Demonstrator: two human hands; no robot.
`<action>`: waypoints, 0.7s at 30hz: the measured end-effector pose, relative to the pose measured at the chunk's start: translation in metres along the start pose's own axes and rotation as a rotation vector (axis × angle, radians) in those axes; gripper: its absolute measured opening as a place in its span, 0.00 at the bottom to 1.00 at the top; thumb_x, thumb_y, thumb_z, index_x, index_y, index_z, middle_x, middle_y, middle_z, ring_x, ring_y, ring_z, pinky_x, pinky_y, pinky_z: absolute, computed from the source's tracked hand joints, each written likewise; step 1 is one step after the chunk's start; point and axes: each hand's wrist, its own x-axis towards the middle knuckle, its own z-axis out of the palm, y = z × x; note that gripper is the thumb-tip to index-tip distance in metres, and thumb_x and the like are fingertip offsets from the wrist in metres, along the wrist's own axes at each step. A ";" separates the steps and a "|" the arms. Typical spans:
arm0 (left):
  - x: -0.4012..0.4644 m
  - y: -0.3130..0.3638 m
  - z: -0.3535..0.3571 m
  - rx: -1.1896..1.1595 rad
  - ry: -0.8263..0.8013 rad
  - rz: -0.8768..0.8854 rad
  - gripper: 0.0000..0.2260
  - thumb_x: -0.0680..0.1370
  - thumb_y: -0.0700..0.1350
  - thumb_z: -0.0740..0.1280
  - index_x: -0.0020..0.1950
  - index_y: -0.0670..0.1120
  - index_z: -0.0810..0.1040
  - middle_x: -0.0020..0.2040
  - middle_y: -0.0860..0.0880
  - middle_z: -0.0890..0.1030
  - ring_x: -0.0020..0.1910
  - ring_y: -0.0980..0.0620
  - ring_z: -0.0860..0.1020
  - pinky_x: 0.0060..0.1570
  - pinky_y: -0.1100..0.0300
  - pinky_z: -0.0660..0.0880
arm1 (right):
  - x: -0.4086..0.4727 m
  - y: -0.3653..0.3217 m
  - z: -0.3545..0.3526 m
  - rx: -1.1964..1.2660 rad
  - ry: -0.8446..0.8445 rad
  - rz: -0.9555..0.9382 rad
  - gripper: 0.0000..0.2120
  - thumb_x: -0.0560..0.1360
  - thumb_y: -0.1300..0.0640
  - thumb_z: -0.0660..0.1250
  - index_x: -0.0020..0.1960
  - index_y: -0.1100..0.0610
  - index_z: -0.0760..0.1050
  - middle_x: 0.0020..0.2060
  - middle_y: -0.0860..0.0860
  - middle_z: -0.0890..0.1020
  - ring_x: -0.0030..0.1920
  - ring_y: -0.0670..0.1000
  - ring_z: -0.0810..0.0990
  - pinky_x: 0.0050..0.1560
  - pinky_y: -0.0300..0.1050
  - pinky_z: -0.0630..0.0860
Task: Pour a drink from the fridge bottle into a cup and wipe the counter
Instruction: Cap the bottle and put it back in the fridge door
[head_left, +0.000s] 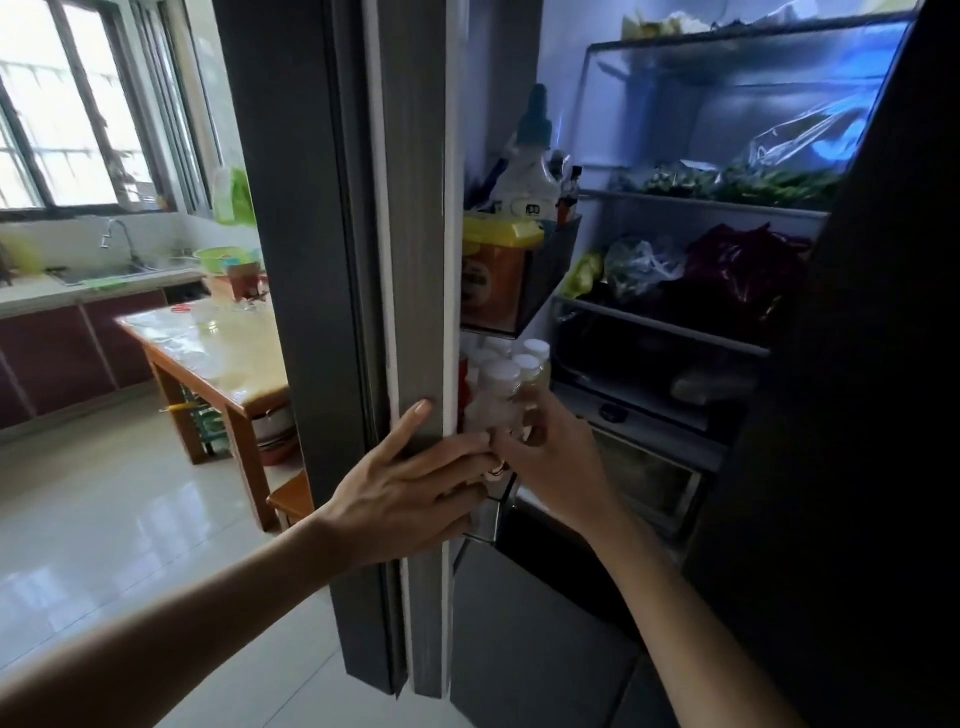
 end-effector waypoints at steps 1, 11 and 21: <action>0.000 0.000 0.000 -0.001 0.013 -0.002 0.08 0.73 0.51 0.73 0.51 0.55 0.83 0.62 0.53 0.81 0.71 0.48 0.67 0.76 0.36 0.42 | 0.000 0.002 0.001 -0.012 -0.024 0.007 0.15 0.74 0.49 0.71 0.59 0.45 0.76 0.45 0.41 0.85 0.45 0.38 0.83 0.44 0.38 0.80; -0.001 0.004 0.002 0.000 0.045 0.043 0.06 0.75 0.49 0.69 0.50 0.54 0.83 0.54 0.52 0.84 0.67 0.48 0.70 0.77 0.40 0.44 | 0.001 0.024 0.014 -0.404 -0.153 0.074 0.29 0.68 0.31 0.61 0.63 0.44 0.76 0.54 0.45 0.82 0.57 0.49 0.73 0.50 0.50 0.76; 0.004 0.009 -0.002 -0.012 -0.006 0.043 0.09 0.77 0.50 0.64 0.54 0.53 0.81 0.59 0.52 0.81 0.66 0.47 0.69 0.77 0.40 0.42 | -0.035 0.003 -0.008 -0.183 -0.122 0.015 0.21 0.77 0.47 0.71 0.68 0.41 0.71 0.57 0.34 0.80 0.56 0.31 0.78 0.56 0.35 0.76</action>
